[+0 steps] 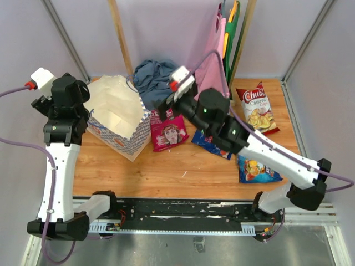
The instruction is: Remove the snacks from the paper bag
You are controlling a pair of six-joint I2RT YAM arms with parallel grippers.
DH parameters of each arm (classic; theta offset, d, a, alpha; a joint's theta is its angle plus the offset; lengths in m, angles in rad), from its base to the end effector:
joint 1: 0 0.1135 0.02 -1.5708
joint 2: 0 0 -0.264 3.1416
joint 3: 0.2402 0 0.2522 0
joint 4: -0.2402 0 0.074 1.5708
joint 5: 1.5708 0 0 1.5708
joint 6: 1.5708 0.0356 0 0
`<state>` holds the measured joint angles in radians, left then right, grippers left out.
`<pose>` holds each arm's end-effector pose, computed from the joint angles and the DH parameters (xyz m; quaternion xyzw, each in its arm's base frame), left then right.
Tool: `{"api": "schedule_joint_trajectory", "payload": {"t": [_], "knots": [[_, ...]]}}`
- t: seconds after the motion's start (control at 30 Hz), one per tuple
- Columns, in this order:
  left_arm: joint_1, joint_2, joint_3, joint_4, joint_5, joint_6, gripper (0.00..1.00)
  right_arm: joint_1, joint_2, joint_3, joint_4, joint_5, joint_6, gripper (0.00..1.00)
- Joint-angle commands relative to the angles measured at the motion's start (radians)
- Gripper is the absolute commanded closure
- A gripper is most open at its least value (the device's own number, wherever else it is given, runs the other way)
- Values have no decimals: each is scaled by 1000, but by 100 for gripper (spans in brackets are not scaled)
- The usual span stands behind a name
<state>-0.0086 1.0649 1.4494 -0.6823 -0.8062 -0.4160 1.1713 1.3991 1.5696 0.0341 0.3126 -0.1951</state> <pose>0.1912 0.0240 0.4630 -0.3780 0.6773 0.1932 0.6009 0.1313 0.2829 0.4962 -0.3000 0.5598 0.2725 0.7228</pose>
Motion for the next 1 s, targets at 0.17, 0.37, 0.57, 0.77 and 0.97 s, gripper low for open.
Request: {"api": "schedule_joint_trajectory", "payload": {"t": [0.17, 0.37, 0.57, 0.77, 0.97], "knots": [[37, 25, -98, 1, -77, -20, 0, -229, 242, 177, -299, -427, 305, 2], [142, 70, -92, 44, 3, 5, 0, -319, 339, 120, -151, -661, 354, 2], [147, 108, -129, 76, -19, 4, 0, -364, 423, 149, -131, -729, 453, 1], [148, 104, -153, 101, -38, 6, 0, -343, 446, 201, -173, -609, 452, 1], [148, 109, -151, 111, -28, 15, 0, -253, 494, 353, -325, -409, 337, 7]]}}
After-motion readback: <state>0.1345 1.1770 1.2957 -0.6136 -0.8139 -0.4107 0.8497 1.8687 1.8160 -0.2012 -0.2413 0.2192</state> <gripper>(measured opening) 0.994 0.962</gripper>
